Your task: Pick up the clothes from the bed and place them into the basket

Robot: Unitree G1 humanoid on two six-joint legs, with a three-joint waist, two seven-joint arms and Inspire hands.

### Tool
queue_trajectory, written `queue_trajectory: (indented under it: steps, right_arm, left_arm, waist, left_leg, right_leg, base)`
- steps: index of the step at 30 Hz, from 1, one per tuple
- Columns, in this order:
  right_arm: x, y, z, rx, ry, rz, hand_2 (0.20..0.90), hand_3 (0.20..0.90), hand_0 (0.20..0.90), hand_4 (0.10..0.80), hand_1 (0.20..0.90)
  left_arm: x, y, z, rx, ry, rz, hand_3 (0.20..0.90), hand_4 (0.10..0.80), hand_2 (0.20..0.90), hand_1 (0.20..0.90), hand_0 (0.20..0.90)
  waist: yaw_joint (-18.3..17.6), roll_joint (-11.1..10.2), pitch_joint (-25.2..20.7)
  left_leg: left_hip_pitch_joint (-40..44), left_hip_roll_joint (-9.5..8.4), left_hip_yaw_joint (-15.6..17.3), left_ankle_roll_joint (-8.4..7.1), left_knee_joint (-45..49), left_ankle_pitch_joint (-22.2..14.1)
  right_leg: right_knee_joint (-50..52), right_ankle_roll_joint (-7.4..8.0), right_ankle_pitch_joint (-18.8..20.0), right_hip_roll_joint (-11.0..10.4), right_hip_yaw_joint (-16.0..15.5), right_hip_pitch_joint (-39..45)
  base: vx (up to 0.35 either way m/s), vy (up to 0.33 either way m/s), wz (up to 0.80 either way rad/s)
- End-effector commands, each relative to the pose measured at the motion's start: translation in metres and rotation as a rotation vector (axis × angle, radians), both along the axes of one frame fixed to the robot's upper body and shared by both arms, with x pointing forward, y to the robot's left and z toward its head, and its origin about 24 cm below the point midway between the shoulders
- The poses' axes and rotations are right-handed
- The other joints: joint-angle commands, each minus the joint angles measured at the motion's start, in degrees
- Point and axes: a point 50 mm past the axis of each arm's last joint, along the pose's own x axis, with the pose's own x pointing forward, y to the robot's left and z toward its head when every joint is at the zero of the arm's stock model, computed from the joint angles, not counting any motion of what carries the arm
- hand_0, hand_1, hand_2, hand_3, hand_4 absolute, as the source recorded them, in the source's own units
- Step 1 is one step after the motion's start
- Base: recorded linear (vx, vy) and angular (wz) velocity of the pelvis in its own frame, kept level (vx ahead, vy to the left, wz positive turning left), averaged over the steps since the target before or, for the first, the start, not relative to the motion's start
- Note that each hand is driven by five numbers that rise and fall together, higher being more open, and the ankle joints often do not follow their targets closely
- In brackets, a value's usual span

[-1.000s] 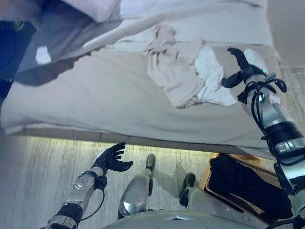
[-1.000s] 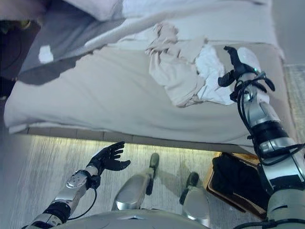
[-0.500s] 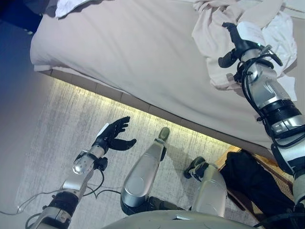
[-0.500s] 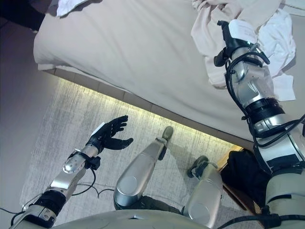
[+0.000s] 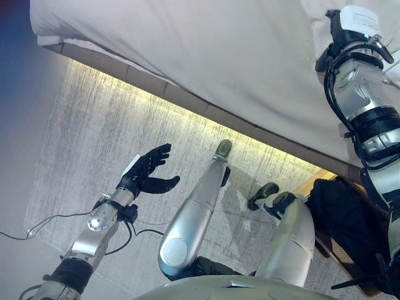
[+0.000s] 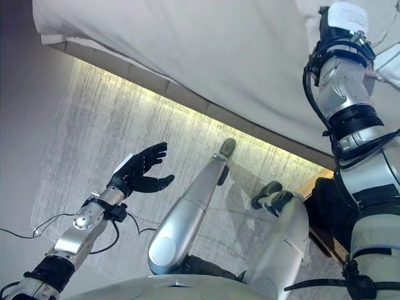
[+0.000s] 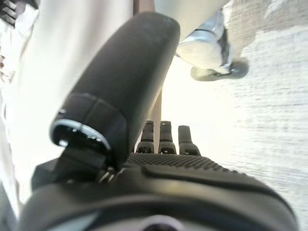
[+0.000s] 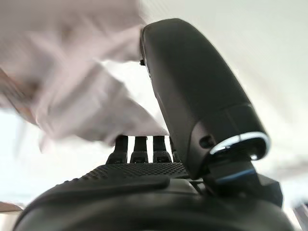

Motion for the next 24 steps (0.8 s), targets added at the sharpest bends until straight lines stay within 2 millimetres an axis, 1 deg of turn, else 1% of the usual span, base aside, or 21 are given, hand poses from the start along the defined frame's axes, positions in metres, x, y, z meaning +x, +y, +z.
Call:
queue_trajectory:
  steps: [1, 5, 7, 8, 9, 10, 11, 16, 18, 24]
  right_arm:
    - [-0.026, -0.025, 0.079, -0.187, -0.151, -0.151, 0.9, 0.9, 0.9, 0.8, 0.9]
    - [-0.032, -0.042, 0.082, -0.153, -0.114, -0.224, 0.9, 0.9, 0.9, 0.8, 0.9]
    - [-0.034, -0.048, 0.083, -0.134, -0.098, -0.248, 0.815, 0.801, 0.815, 0.701, 0.815]
    - [-0.036, -0.052, 0.083, -0.116, -0.086, -0.26, 0.74, 0.713, 0.74, 0.613, 0.74]
    - [-0.037, -0.054, 0.083, -0.099, -0.082, -0.264, 0.509, 0.444, 0.509, 0.344, 0.509]
    - [-0.037, -0.056, 0.083, -0.091, -0.083, -0.263, 0.354, 0.263, 0.354, 0.163, 0.354]
    - [-0.038, -0.057, 0.083, -0.085, -0.087, -0.263, 0.3, 0.2, 0.3, 0.1, 0.3]
    - [-0.038, -0.061, 0.083, -0.072, -0.098, -0.257, 0.3, 0.2, 0.3, 0.1, 0.3]
    - [-0.04, -0.064, 0.082, -0.038, -0.111, -0.253, 0.3, 0.2, 0.3, 0.1, 0.3]
    - [-0.041, -0.072, 0.07, 0.017, -0.097, -0.236, 0.3, 0.2, 0.3, 0.1, 0.3]
  left_arm:
    - [-0.001, 0.007, 0.038, -0.055, -0.204, -0.002, 0.9, 0.8, 0.9, 0.9, 0.9]
    - [0.001, 0.008, 0.049, -0.074, -0.252, -0.007, 0.9, 0.8, 0.9, 0.9, 0.9]
    - [0.001, 0.008, 0.052, -0.073, -0.261, -0.019, 0.9, 0.8, 0.9, 0.9, 0.9]
    - [0.0, 0.008, 0.053, -0.07, -0.264, -0.026, 0.9, 0.8, 0.9, 0.9, 0.9]
    - [0.0, 0.009, 0.054, -0.069, -0.265, -0.025, 0.9, 0.8, 0.9, 0.9, 0.9]
    - [0.0, 0.009, 0.054, -0.07, -0.265, -0.022, 0.9, 0.8, 0.9, 0.9, 0.9]
    - [0.0, 0.009, 0.054, -0.072, -0.266, -0.018, 0.9, 0.8, 0.9, 0.9, 0.9]
    - [-0.001, 0.013, 0.055, -0.075, -0.268, -0.015, 0.9, 0.8, 0.9, 0.9, 0.9]
    - [-0.001, 0.014, 0.056, -0.082, -0.267, -0.016, 0.9, 0.8, 0.9, 0.9, 0.9]
    - [-0.002, 0.012, 0.052, -0.075, -0.249, -0.038, 0.9, 0.8, 0.9, 0.9, 0.9]
  waist:
    - [0.8, 2.9, -2.1]
    - [0.7, 2.8, -2.1]
    - [0.6, 2.7, -2.1]
    - [0.6, 2.8, -2.1]
    - [0.5, 2.8, -2.1]
    - [0.4, 2.8, -2.1]
    - [0.4, 2.8, -2.1]
    - [0.2, 2.7, -2.1]
    - [0.1, 2.5, -2.1]
    - [-0.3, 1.5, -2.1]
  left_leg:
    - [0.6, -0.19, 4.4, 5.25, 7.7, -10.8]
    - [-2.0, -0.09, 4.7, 5.37, 9.0, -10.7]
    - [-2.4, -0.01, 4.8, 5.44, 9.1, -10.7]
    - [-2.4, 0.07, 4.8, 5.28, 9.0, -10.6]
    - [-2.3, 0.28, 4.9, 5.16, 9.0, -10.5]
    - [-2.2, 0.39, 5.0, 5.08, 9.0, -10.5]
    - [-2.0, 0.46, 5.1, 4.98, 9.1, -10.5]
    - [0.5, 1.14, 5.3, 4.56, 8.2, -10.6]
    - [1.8, 1.39, 5.4, 4.24, 7.5, -10.4]
    - [9.5, 2.18, 5.4, 3.19, 2.5, -9.6]
  right_leg:
    - [-0.6, -2.08, 3.7, 5.6, -0.9, -2.6]
    - [0.0, -1.95, 4.3, 5.6, -0.6, -5.2]
    - [0.0, -1.92, 4.5, 5.7, -0.5, -5.5]
    - [-0.1, -1.86, 4.6, 5.7, -0.4, -5.6]
    - [-0.2, -1.82, 4.8, 5.7, -0.3, -5.5]
    - [-0.3, -1.8, 4.8, 5.7, -0.3, -5.4]
    - [-0.4, -1.78, 4.9, 5.7, -0.3, -5.2]
    - [-1.5, -1.62, 5.2, 5.8, -0.5, -2.8]
    - [-2.2, -1.5, 5.3, 5.8, -0.6, -1.3]
    - [-6.8, -0.98, 6.3, 5.7, -1.1, 6.6]
  base:
    - [-0.068, -0.045, -0.02]
    - [-0.068, -0.052, 0.0]
    - [-0.045, -0.03, 0.05]
    - [-0.036, -0.014, 0.02]
    - [-0.038, -0.013, 0.0]
    - [0.0, 0.0, 0.0]
    - [0.0, 0.0, 0.0]
    - [-0.008, 0.003, -0.03]
    - [-0.009, 0.011, -0.04]
    - [0.021, 0.024, -0.06]
